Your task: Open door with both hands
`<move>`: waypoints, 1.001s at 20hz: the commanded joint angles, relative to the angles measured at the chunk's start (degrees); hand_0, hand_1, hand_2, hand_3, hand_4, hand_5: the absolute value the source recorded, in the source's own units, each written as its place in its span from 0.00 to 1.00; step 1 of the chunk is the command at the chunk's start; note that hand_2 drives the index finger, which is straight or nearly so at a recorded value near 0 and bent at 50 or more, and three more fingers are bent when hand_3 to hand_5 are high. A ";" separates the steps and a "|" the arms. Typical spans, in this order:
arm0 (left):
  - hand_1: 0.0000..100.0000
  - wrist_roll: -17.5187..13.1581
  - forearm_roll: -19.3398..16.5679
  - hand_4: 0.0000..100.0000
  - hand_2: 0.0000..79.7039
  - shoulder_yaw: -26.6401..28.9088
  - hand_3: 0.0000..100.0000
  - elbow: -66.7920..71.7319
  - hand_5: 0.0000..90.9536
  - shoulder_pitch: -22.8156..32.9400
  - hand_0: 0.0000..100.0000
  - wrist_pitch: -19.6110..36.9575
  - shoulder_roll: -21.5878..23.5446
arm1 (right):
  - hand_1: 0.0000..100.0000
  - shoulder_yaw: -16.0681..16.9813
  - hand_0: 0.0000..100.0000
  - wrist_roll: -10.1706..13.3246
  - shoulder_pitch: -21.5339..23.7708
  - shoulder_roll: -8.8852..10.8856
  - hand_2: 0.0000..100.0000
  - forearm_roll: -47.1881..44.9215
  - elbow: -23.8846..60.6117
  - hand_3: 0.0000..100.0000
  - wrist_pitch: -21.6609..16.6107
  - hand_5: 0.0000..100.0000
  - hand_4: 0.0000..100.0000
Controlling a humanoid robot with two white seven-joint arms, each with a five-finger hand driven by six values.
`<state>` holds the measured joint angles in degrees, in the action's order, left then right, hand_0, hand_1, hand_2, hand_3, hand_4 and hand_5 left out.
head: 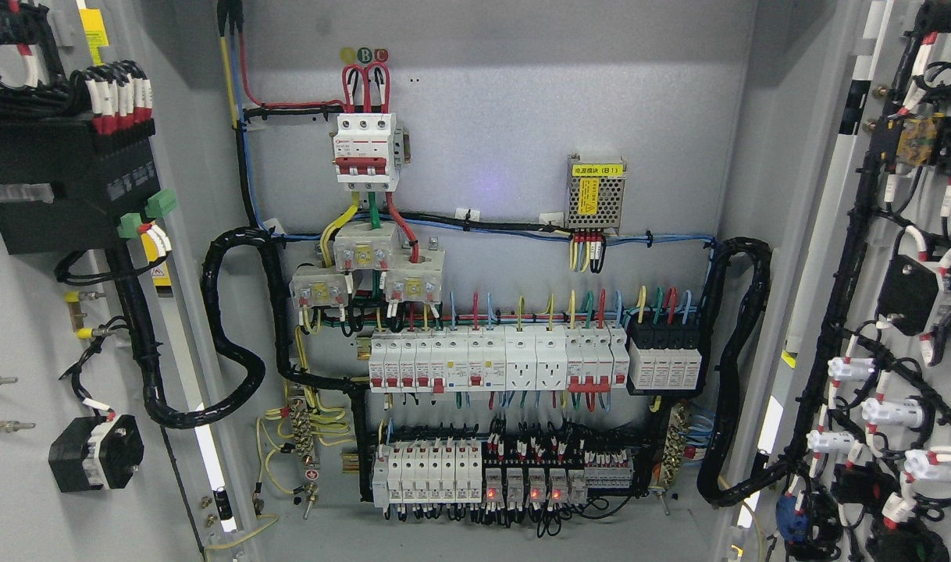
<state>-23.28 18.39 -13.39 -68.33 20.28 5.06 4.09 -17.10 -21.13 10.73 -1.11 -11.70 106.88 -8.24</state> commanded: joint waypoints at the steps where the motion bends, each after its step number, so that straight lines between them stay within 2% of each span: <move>1: 0.56 -0.18 -0.20 0.00 0.00 1.52 0.00 -35.01 0.00 1.95 0.12 0.22 4.96 | 0.50 10.51 0.00 -0.05 5.88 1.29 0.04 0.45 11.95 0.00 -5.01 0.00 0.00; 5: 0.56 -0.18 -1.95 0.00 0.00 1.26 0.00 -42.31 0.00 3.44 0.12 0.13 5.05 | 0.50 10.95 0.00 -0.05 9.48 1.64 0.04 0.36 12.21 0.00 -11.00 0.00 0.00; 7: 0.56 -0.18 -3.53 0.00 0.00 1.69 0.00 -44.42 0.00 3.36 0.12 0.13 5.05 | 0.50 13.22 0.00 -0.05 10.71 1.38 0.04 0.27 12.21 0.00 -14.59 0.00 0.00; 9: 0.56 -0.18 -4.24 0.00 0.00 2.75 0.00 -46.70 0.00 3.27 0.12 0.21 5.14 | 0.50 13.85 0.00 -0.05 11.85 1.29 0.04 0.27 12.30 0.00 -17.06 0.00 0.00; 12: 0.56 -0.18 -4.33 0.00 0.00 4.59 0.00 -49.08 0.00 3.18 0.12 0.30 6.28 | 0.50 16.92 0.00 -0.05 12.65 0.94 0.04 0.18 12.65 0.00 -18.47 0.00 0.00; 16: 0.56 -0.36 -4.07 0.00 0.00 13.01 0.00 -49.09 0.00 2.31 0.12 0.30 6.63 | 0.50 18.33 0.00 -0.05 12.56 0.50 0.04 0.10 12.74 0.00 -19.09 0.00 0.00; 18: 0.56 -2.45 -3.72 0.00 0.00 14.70 0.00 -49.18 0.00 2.22 0.12 0.48 7.68 | 0.50 17.81 0.00 -0.05 12.30 0.58 0.04 0.10 12.74 0.00 -19.79 0.00 0.00; 19: 0.56 -5.77 -3.63 0.00 0.00 14.97 0.00 -49.18 0.00 2.30 0.12 1.17 8.56 | 0.50 17.98 0.00 -0.05 12.30 0.76 0.04 0.10 12.74 0.00 -20.06 0.00 0.00; 20: 0.56 -10.85 -3.54 0.00 0.00 15.06 0.00 -49.18 0.00 2.30 0.12 3.01 8.83 | 0.50 18.33 0.00 -0.05 12.30 0.76 0.04 0.10 12.74 0.00 -20.41 0.00 0.00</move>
<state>-27.56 14.70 -6.58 -107.86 22.82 6.18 9.56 -3.99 -21.15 22.50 -0.18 -11.54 117.39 -27.92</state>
